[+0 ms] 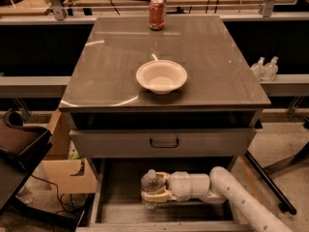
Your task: Place water bottle into middle drawer
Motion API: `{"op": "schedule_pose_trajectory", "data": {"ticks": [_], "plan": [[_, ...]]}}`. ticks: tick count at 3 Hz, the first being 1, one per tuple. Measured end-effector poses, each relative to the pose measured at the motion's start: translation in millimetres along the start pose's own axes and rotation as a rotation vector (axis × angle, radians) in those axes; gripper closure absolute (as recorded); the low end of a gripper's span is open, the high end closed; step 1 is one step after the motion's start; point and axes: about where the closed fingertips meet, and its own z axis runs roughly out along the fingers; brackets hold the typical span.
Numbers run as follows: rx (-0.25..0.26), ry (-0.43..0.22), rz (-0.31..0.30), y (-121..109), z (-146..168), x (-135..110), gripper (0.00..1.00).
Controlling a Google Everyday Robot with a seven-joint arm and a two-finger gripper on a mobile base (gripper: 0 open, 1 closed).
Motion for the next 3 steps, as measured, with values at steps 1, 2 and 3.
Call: {"op": "schedule_pose_trajectory", "data": {"ticks": [1, 2, 3], "plan": [[0.015, -0.011, 0.013, -1.8, 5.6, 9.8, 1.0], [0.038, -0.014, 0.043, -4.5, 12.6, 29.3, 1.0], [0.043, -0.027, 0.049, -6.2, 15.0, 40.7, 1.0]]}}
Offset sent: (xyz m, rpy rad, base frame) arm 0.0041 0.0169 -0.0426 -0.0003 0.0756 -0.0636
